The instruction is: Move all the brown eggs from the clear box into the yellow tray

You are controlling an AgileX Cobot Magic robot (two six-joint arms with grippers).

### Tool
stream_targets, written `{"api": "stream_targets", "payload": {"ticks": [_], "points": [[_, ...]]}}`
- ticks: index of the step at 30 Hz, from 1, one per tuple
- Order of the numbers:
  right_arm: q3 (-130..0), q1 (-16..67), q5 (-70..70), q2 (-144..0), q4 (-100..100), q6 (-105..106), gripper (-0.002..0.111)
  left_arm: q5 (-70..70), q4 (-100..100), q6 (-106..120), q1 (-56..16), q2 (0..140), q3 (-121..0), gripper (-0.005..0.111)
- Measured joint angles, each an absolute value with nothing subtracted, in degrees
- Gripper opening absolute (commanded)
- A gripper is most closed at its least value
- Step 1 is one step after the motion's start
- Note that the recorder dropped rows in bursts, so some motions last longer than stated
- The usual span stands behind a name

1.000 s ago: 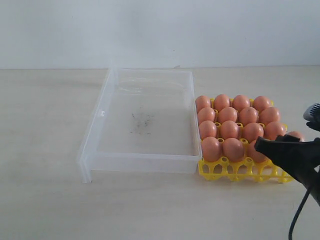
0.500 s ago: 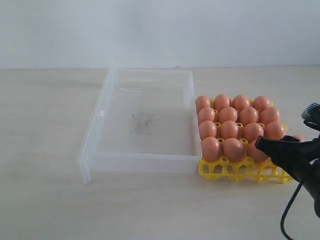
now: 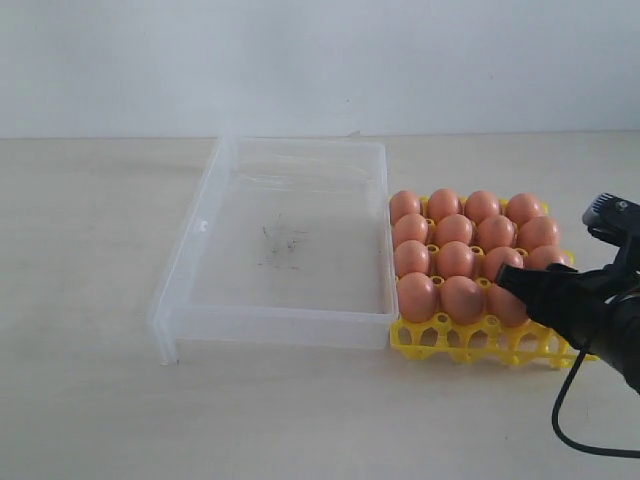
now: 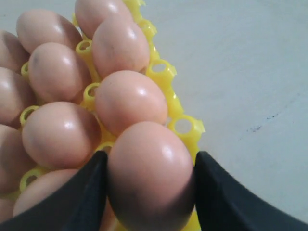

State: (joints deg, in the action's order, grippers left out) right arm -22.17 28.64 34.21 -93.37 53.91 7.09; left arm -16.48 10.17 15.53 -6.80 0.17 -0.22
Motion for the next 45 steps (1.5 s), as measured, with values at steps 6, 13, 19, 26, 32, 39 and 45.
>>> {"api": "stream_targets", "payload": {"ticks": [6, 13, 19, 26, 32, 39, 45], "points": [[-22.2, 28.6, 34.0, -93.4, 54.0, 8.8, 0.012, -16.5, 10.2, 15.5, -6.8, 0.2, -0.2, 0.004], [-22.2, 28.6, 33.4, -93.4, 54.0, 10.2, 0.050, -16.5, 10.2, 15.5, -6.8, 0.2, -0.2, 0.004], [-22.2, 28.6, 33.2, -93.4, 53.9, 10.4, 0.050, -16.5, 10.2, 15.5, -6.8, 0.2, -0.2, 0.004], [-22.2, 28.6, 33.5, -93.4, 53.9, 10.4, 0.050, -16.5, 10.2, 15.5, -6.8, 0.2, -0.2, 0.004], [-22.2, 28.6, 36.0, -93.4, 53.9, 10.4, 0.050, -16.5, 10.2, 15.5, -6.8, 0.2, -0.2, 0.004], [-22.2, 28.6, 39.9, -93.4, 53.9, 10.5, 0.050, -16.5, 10.2, 15.5, -6.8, 0.2, -0.2, 0.004], [-22.2, 28.6, 47.7, -89.6, 49.9, 10.8, 0.043, -16.5, 10.2, 15.5, -6.8, 0.2, -0.2, 0.004]]}}
